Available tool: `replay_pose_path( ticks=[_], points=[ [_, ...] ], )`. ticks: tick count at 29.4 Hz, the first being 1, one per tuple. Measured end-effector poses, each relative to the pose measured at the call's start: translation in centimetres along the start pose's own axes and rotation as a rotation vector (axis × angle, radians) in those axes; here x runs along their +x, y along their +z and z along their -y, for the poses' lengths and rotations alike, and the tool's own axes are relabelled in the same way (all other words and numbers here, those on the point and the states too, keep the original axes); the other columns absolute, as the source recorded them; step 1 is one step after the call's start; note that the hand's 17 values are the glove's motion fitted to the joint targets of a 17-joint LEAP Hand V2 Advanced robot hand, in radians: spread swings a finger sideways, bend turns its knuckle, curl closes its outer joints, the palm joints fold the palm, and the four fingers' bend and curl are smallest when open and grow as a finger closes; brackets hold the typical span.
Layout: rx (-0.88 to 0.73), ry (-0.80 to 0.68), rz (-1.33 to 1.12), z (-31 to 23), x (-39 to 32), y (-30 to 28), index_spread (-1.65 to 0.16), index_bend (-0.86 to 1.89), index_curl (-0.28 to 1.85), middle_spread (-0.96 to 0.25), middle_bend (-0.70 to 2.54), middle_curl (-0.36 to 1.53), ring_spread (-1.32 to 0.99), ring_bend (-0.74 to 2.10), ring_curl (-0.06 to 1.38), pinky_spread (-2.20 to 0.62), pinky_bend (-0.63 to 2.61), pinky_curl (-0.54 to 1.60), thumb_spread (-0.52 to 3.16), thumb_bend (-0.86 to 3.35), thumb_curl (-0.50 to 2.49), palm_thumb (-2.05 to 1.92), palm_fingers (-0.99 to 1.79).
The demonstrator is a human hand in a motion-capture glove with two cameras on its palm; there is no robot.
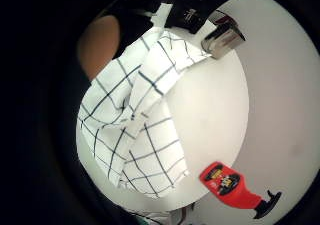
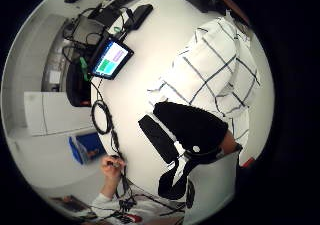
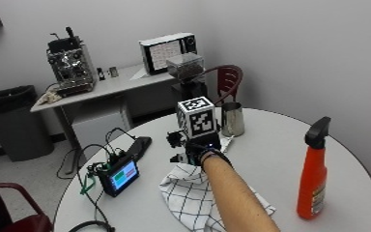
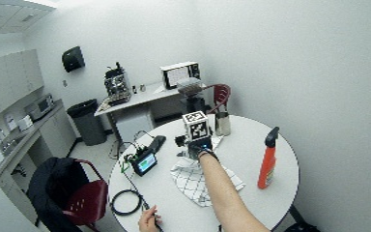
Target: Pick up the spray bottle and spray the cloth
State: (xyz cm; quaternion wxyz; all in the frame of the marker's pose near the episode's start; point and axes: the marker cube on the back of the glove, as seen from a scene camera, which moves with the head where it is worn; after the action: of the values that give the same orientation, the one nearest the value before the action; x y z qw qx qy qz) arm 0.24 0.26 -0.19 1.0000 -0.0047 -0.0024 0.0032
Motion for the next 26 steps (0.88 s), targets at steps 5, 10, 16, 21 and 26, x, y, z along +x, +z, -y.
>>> replay_pose_path(
  ticks=[5, 10, 16, 21, 26],
  points=[
    [0.006, 0.011, 0.000, -0.2, 0.5, -0.4, -0.27, 0.15, 0.10, -0.01, 0.36, 0.14, 0.04, 0.29, 0.12, 0.18, 0.35, 0.14, 0.66, 0.17, 0.08, 0.31, 0.48],
    [0.018, 0.011, 0.005, -0.1, 0.7, -1.1, -0.32, 0.16, 0.15, -0.02, 0.37, 0.18, 0.05, 0.29, 0.15, 0.22, 0.35, 0.18, 0.85, 0.15, 0.10, 0.33, 0.46],
    [0.014, 0.006, 0.005, -0.4, 0.5, -0.9, -0.35, 0.15, 0.18, -0.02, 0.36, 0.22, 0.05, 0.28, 0.17, 0.24, 0.34, 0.21, 0.98, 0.13, 0.13, 0.35, 0.46],
    [0.034, -0.026, -0.008, -0.2, -2.2, -1.8, -0.36, 0.15, 0.20, -0.02, 0.35, 0.25, 0.06, 0.27, 0.19, 0.25, 0.32, 0.23, 1.04, 0.10, 0.15, 0.36, 0.45],
    [0.086, -0.095, -0.034, 0.3, -7.0, -4.8, -0.37, 0.15, 0.22, -0.02, 0.35, 0.27, 0.06, 0.27, 0.20, 0.26, 0.31, 0.24, 1.08, 0.07, 0.16, 0.38, 0.45]
  ],
)
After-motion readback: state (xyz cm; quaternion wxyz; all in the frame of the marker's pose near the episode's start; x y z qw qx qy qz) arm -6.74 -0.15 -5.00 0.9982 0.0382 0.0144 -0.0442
